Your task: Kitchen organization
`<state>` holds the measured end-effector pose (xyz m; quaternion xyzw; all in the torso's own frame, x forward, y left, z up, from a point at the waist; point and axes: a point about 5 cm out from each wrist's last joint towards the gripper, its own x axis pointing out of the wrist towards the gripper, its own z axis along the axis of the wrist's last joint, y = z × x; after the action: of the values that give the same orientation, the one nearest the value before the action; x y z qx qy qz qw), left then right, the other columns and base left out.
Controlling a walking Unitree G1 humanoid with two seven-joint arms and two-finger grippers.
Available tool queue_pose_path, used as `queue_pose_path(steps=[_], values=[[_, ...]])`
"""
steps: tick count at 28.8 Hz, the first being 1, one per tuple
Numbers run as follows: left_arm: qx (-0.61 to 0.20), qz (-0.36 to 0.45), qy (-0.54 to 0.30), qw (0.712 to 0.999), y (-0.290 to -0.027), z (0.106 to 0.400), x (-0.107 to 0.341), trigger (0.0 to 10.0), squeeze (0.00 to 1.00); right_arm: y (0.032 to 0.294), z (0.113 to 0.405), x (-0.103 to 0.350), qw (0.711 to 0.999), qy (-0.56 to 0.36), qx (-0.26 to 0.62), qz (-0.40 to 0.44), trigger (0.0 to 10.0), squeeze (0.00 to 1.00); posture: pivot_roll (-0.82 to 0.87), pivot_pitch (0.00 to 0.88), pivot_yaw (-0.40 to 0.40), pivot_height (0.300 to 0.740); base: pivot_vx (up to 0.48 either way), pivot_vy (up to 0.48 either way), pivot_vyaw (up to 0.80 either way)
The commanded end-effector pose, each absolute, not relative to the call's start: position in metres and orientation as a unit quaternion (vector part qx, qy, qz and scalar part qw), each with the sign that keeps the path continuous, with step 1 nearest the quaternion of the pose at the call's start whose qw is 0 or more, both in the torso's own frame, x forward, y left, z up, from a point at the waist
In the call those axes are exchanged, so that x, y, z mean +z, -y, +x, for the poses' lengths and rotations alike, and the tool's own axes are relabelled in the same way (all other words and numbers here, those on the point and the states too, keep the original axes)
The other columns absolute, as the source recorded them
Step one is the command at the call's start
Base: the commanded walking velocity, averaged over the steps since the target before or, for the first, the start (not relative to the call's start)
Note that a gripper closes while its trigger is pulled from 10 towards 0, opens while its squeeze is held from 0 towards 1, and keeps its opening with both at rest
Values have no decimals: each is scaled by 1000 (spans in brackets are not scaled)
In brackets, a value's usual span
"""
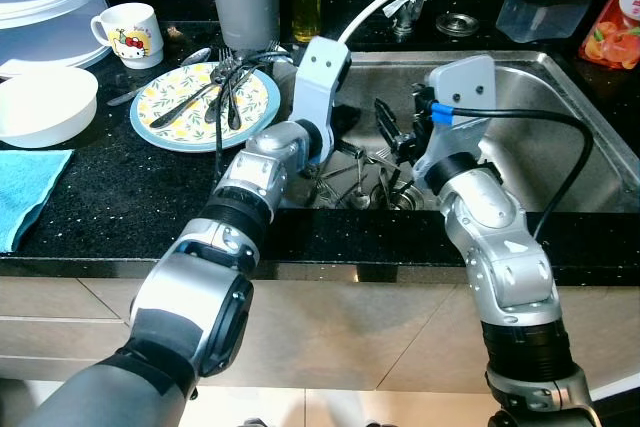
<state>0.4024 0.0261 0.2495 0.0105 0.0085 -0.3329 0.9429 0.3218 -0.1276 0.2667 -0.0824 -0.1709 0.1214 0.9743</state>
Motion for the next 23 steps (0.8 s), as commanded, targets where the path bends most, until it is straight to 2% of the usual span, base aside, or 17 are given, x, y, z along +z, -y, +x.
queue_pose_path(steps=[1, 8, 10, 13, 23], values=[[-334, 11, -9, 942, -25, 402, 247, 10000, 1000, 126, 319, 269, 972, 181, 126, -80, 10000, 0, 23, 107, 52, 740, 0, 0, 0], [-331, 9, 42, 943, -32, 402, 276, 10000, 1000, 127, 319, 270, 972, 184, 123, -80, 10000, 0, 26, 105, 53, 740, 0, 0, 0], [-328, 2, 61, 943, -35, 401, 289, 10000, 0, 127, 319, 271, 972, 185, 122, -80, 10000, 0, 26, 105, 53, 740, 0, 0, 0], [-316, 0, 82, 945, -42, 401, 307, 10000, 0, 128, 318, 273, 971, 192, 120, -73, 10000, 0, 32, 102, 56, 740, 0, 0, 0], [-295, 46, 90, 950, -56, 402, 314, 10000, 0, 130, 315, 278, 972, 205, 112, -43, 10000, 0, 43, 92, 69, 740, 0, 0, 0]])
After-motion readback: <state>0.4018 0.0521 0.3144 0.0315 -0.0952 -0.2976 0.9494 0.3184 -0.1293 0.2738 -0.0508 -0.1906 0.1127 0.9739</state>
